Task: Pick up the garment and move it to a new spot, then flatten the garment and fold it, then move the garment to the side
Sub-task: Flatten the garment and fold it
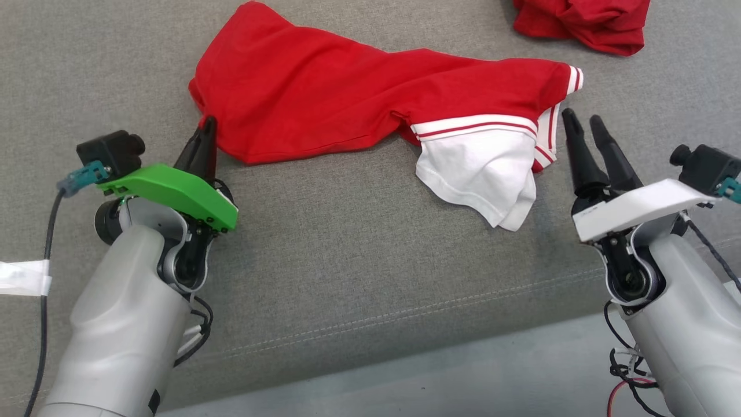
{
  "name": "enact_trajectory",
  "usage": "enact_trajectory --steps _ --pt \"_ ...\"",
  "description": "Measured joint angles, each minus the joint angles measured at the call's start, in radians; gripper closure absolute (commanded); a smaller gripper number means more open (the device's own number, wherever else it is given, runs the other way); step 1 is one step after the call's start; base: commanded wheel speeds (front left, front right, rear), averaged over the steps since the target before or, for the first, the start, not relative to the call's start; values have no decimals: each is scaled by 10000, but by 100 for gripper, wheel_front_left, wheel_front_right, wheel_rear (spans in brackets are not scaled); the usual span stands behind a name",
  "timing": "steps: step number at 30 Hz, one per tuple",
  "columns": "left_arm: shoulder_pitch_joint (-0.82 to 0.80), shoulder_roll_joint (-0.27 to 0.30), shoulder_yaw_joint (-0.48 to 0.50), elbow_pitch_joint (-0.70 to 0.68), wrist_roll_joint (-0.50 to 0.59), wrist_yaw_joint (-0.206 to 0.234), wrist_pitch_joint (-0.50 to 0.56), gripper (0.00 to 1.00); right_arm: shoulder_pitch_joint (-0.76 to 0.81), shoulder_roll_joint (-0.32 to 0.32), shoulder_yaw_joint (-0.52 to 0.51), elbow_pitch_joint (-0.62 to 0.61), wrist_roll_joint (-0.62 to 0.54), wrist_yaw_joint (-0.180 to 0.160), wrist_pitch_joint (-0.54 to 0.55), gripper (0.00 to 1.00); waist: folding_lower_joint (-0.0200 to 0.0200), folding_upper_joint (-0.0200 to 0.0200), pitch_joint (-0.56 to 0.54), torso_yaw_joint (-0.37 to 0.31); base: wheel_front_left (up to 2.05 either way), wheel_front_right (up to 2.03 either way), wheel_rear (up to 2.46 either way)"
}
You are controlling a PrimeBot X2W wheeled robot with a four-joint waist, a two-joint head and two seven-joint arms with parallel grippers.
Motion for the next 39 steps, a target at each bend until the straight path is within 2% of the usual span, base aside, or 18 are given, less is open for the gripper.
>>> enact_trajectory --steps 5,6,7,11,19,23,24,29,34,39 --pt "144 -4 -324 69 426 0 -245 100 485 -165 792 -79 -663 0 -8 0 0 0 5 94 0 0 0" --pt "147 29 -303 130 562 0 -328 64 572 -159 930 -44 -713 0 -8 0 0 0 8 116 0 0 0" --pt "150 105 -301 196 746 0 -393 0 639 -150 1062 2 -773 0 -8 0 0 0 9 131 0 0 0" --pt "151 343 -374 286 1030 12 -408 0 713 -138 1214 117 -1041 0 -8 0 0 0 6 164 0 0 0" --pt "273 407 -813 100 2071 115 -581 0 1091 -178 1402 355 -1308 -2 -8 0 0 0 14 295 0 0 0" --pt "554 389 -842 -61 2151 150 -608 0 1268 -90 1361 265 -1363 -10 -8 0 1 0 -12 369 0 0 0" --pt "634 368 -842 -107 2157 150 -610 0 1342 -84 1287 190 -1421 -40 -10 0 0 0 -24 399 0 0 0" --pt "1032 330 -422 -481 2176 274 -610 0 1466 19 353 -704 -2174 -616 -10 0 0 0 -106 499 0 0 0" --pt "1262 222 -92 -872 2178 295 -610 0 2121 318 662 -1093 -2514 -443 -10 0 0 0 -229 547 0 0 0" --pt "1499 209 109 -1106 2242 336 -610 0 2739 495 1051 -871 -2543 -408 -10 0 0 0 -300 576 0 0 0"
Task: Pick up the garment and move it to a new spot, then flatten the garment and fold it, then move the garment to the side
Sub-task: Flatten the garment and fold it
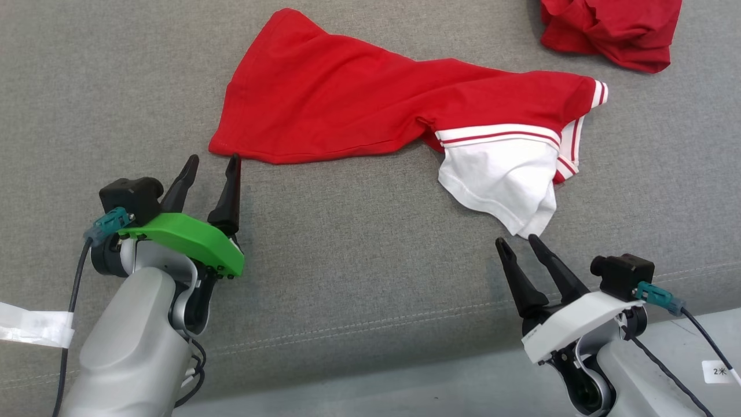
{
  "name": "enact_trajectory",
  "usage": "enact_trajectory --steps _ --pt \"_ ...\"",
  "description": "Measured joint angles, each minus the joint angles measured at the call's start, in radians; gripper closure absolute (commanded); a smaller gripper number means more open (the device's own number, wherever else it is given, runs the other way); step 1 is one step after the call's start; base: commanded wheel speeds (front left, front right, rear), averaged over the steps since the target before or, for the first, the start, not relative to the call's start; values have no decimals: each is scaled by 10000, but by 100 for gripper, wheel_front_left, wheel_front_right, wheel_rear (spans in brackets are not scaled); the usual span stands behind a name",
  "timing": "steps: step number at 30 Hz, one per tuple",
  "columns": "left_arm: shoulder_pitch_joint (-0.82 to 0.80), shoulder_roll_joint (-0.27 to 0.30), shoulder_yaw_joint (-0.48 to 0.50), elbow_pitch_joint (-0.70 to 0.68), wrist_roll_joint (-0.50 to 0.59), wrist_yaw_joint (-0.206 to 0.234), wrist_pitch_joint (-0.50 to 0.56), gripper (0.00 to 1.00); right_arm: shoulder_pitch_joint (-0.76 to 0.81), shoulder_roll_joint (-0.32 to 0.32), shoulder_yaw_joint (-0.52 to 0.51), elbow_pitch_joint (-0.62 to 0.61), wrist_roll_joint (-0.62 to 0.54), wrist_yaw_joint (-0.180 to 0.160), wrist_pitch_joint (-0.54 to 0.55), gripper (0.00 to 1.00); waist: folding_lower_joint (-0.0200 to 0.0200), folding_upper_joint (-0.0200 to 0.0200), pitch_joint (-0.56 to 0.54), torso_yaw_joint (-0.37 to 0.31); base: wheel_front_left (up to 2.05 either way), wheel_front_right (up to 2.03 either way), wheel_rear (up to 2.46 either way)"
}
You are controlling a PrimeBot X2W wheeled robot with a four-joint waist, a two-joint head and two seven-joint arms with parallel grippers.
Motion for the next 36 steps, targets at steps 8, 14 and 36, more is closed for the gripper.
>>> enact_trajectory --steps 8,14,36 --pt "191 -36 192 -433 401 0 0 0 -8 138 -125 267 0 -140 0 0 0 0 -12 53 0 0 0" --pt "276 -61 255 -593 499 0 0 0 -283 270 -284 558 0 -314 2 0 0 0 123 181 0 0 0" --pt "587 -163 802 -700 307 -27 2 0 -907 832 -978 646 127 -286 0 100 0 0 227 167 0 0 0"
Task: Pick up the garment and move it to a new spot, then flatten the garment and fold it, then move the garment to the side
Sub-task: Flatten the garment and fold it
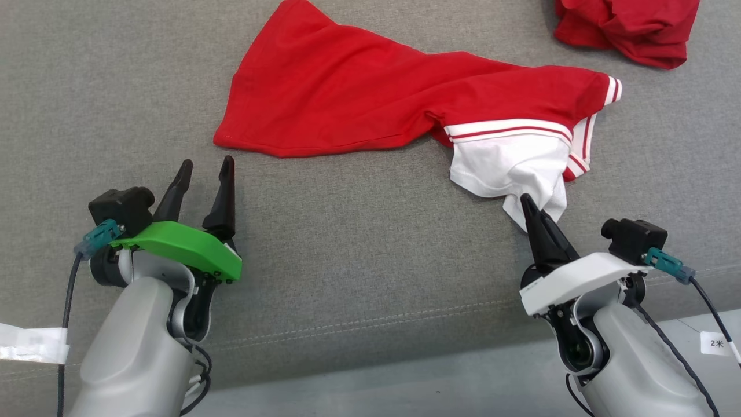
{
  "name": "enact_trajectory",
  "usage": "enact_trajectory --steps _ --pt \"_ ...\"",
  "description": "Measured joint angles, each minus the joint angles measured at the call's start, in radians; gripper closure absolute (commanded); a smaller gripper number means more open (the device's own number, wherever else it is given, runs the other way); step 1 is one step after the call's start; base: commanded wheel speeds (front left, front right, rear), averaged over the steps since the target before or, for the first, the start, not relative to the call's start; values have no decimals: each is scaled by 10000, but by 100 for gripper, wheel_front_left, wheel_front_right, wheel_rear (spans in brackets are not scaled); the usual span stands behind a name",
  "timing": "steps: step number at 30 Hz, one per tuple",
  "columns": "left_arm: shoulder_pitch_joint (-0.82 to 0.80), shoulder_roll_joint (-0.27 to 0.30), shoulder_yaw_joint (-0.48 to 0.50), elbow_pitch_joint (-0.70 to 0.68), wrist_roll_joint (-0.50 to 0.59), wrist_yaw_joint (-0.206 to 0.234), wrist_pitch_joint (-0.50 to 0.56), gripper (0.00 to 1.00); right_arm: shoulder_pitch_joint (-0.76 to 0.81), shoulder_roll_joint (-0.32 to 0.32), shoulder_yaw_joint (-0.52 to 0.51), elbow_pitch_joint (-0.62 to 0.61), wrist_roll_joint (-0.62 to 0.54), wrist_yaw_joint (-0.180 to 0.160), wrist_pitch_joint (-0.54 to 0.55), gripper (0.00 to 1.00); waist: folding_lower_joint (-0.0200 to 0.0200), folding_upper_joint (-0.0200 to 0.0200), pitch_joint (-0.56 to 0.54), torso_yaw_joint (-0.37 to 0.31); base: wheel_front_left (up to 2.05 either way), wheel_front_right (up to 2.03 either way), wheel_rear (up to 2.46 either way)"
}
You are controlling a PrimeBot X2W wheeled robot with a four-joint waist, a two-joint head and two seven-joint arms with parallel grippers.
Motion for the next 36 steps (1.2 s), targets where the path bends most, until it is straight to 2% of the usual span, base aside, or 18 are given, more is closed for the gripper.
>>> enact_trajectory --steps 3,11,16,21,27,32,33,35,36 --pt "-8 -328 105 184 -558 -50 155 0 -1 27 -102 -111 15 92 0 100 0 0 4 -132 0 0 0" --pt "-417 -242 282 1032 -1041 -92 1151 0 -45 148 58 -284 -17 328 0 100 0 0 83 -532 0 0 0" --pt "-990 -407 934 1524 -1977 -94 1687 0 -136 165 36 -339 -19 341 0 100 0 0 155 -776 0 0 0" --pt "-1203 -479 1158 1935 -2545 -109 2249 0 -141 188 29 -351 -59 428 0 100 0 0 190 -920 0 0 0" --pt "-1880 -548 1430 2326 -2909 -105 2713 0 -142 224 -61 -399 -132 431 0 100 0 0 237 -1003 0 0 0" --pt "-2199 -445 1603 2836 -2928 148 2892 0 -143 307 -58 -403 -199 495 0 100 0 0 277 -1055 0 0 0" --pt "-2240 -405 1624 2905 -2928 148 2905 12 -143 313 -58 -403 -199 510 0 100 0 0 282 -1067 0 0 0" --pt "-2336 -351 1659 3016 -2928 148 2917 55 -143 324 -58 -403 -203 514 0 100 0 0 286 -1091 0 0 0" --pt "-2376 -336 1678 3087 -2928 148 2918 55 -143 326 -59 -403 -211 516 0 100 0 0 286 -1102 0 0 0"
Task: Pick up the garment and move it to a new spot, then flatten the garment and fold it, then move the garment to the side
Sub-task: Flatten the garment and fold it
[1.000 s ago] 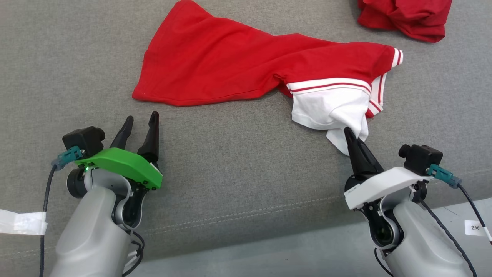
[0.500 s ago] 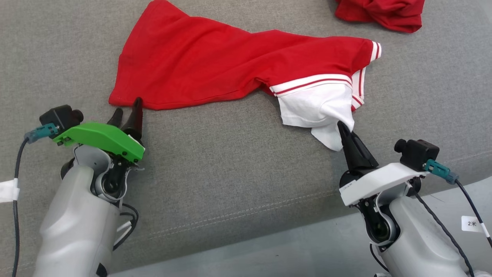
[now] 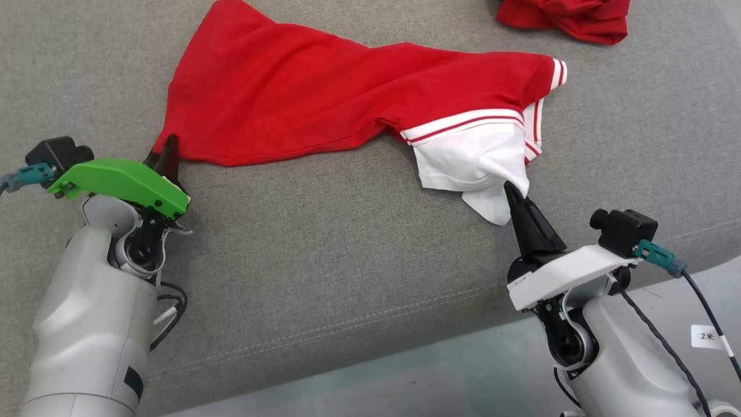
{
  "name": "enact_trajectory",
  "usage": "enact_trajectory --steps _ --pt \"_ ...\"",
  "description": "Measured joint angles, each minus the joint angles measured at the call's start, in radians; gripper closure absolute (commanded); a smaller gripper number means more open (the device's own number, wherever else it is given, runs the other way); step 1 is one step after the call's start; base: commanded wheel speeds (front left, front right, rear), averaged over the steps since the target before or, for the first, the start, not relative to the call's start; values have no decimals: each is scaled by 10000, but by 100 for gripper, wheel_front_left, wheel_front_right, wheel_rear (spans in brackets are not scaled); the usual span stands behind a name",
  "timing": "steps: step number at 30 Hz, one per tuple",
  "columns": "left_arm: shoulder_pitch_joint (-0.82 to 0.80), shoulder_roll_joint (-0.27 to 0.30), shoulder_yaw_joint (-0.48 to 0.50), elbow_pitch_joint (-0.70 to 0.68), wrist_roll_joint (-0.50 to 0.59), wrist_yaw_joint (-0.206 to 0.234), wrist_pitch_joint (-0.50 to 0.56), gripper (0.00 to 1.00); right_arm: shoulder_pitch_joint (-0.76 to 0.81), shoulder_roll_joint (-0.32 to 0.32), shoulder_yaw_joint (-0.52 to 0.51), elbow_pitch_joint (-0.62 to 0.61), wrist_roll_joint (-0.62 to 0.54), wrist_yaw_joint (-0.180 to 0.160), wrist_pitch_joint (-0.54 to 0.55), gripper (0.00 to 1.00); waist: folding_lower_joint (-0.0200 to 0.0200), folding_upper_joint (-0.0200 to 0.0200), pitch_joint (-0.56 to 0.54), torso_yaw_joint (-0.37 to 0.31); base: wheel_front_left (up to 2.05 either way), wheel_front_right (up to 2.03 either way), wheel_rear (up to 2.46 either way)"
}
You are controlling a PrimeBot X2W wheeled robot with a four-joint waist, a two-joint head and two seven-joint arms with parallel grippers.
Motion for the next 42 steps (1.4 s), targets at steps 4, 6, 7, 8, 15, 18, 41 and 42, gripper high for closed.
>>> enact_trajectory --steps 4,6,7,8,15,18,41,42 --pt "-58 27 -13 224 0 -15 -2 100 0 25 -54 2 -173 4 0 100 0 0 -45 -18 0 0 0" --pt "-58 27 -75 318 8 -63 -6 100 0 29 -128 -4 -173 27 0 100 0 0 -111 -9 0 0 0" --pt "-58 31 -94 332 19 -117 -23 100 0 46 -203 -33 -146 31 0 100 0 0 -152 -2 0 0 0" --pt "-58 46 -128 328 33 -153 -65 100 1 88 -339 -104 23 54 0 100 0 0 -197 7 0 0 0" --pt "-443 537 -502 -412 205 -451 -125 100 -362 161 -913 -1312 1457 176 0 100 0 0 -670 126 0 0 0" --pt "-684 696 -606 -832 205 -458 40 100 -852 157 -1058 -1818 1747 176 0 100 0 0 -902 177 0 0 0" --pt "2337 2587 -3697 -5112 -182 -458 3010 100 895 -2700 -35 -3369 4011 176 3045 100 0 0 -1255 710 0 0 0" --pt "2499 2704 -3889 -5248 -238 -458 3294 100 994 -2940 84 -3365 4011 176 3369 100 -1 0 -1194 731 0 0 0"
